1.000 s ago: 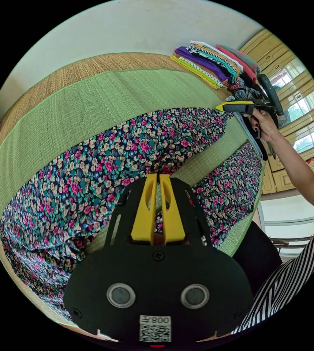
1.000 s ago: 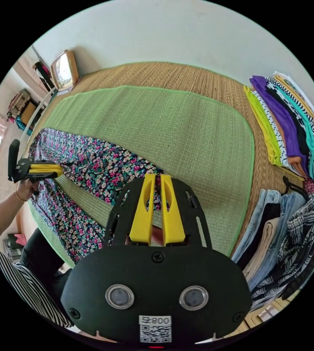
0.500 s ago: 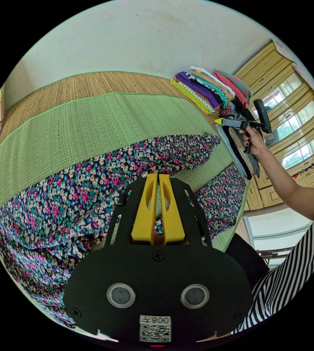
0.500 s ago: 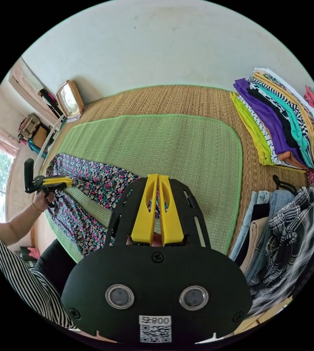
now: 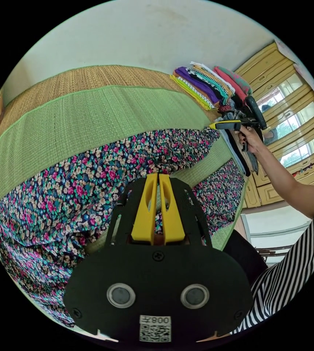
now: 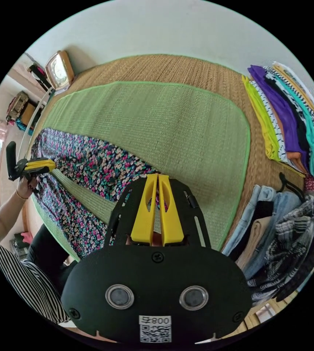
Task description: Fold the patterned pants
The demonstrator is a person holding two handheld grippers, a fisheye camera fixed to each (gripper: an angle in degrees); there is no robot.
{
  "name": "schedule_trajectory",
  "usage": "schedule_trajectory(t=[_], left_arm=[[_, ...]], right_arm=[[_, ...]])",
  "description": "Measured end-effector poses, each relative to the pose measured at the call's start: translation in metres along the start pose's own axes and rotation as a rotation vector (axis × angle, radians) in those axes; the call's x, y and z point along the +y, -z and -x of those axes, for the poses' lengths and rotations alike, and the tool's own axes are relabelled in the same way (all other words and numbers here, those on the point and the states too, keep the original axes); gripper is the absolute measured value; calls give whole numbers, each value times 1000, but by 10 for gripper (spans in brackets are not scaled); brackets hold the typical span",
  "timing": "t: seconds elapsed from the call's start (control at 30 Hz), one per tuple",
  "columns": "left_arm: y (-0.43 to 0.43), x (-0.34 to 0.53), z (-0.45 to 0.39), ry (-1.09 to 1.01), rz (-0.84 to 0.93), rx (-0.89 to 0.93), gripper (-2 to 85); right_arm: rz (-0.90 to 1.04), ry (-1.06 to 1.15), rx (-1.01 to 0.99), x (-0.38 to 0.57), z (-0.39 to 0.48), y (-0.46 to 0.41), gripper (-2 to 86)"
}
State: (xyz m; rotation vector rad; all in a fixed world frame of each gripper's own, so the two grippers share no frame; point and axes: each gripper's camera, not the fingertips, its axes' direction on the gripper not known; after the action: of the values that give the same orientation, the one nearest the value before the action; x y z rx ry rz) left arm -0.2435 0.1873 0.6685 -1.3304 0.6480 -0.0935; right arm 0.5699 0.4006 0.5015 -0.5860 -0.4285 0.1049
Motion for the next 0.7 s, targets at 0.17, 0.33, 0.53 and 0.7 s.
schedule_trajectory(t=[0.17, 0.33, 0.53, 0.7], left_arm=[[29, -9, -7, -49, -104, 37, 5], [7, -9, -10, -62, -4, 22, 5], [-13, -5, -6, -28, 90, 49, 5], [-7, -9, -8, -49, 76, 32, 5]], right_arm=[[-294, -231, -115, 13, -57, 93, -1], [-317, -393, -147, 30, -94, 102, 5], [-117, -402, -109, 29, -90, 54, 29], [-62, -363, -116, 32, -75, 29, 57]])
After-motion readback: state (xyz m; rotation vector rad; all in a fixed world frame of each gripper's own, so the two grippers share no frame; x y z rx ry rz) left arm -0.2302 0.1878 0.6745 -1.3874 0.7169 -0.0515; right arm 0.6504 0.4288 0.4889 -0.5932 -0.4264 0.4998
